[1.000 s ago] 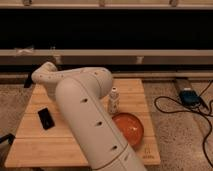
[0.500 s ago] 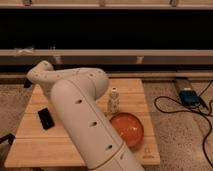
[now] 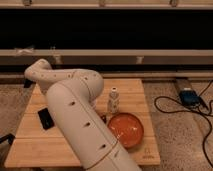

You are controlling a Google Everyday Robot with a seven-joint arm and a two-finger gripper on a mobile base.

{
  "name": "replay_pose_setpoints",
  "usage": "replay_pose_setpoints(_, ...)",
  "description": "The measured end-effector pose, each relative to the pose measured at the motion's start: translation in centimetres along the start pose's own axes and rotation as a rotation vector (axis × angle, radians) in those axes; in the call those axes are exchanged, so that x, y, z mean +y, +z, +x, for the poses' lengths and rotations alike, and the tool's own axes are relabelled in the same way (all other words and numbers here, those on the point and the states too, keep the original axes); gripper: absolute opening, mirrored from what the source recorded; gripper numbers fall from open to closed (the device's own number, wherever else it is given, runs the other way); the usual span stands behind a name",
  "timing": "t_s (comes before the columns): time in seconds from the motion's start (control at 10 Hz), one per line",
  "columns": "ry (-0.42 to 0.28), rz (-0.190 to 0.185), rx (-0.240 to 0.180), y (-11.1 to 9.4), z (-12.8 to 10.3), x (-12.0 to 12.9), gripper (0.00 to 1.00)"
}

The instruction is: Wipe the white sponge on the table

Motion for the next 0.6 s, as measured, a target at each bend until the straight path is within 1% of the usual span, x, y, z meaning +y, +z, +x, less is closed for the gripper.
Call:
replay_pose_setpoints(0.1,-0.009,0.002,-0.005,-0.1,-0.8,-0.1,0.0)
replay_pose_setpoints(0.3,-0.016,0.008,-0.006,0.0,-1.7,-0.7,0.0)
replay_pose_setpoints(0.5,0.004,0.011,-0.002,0.0,-2.0,-1.6,0.0)
replay_pose_setpoints(0.6,0.021,0.019,0.002,0.0,-1.9,-2.5,0.0)
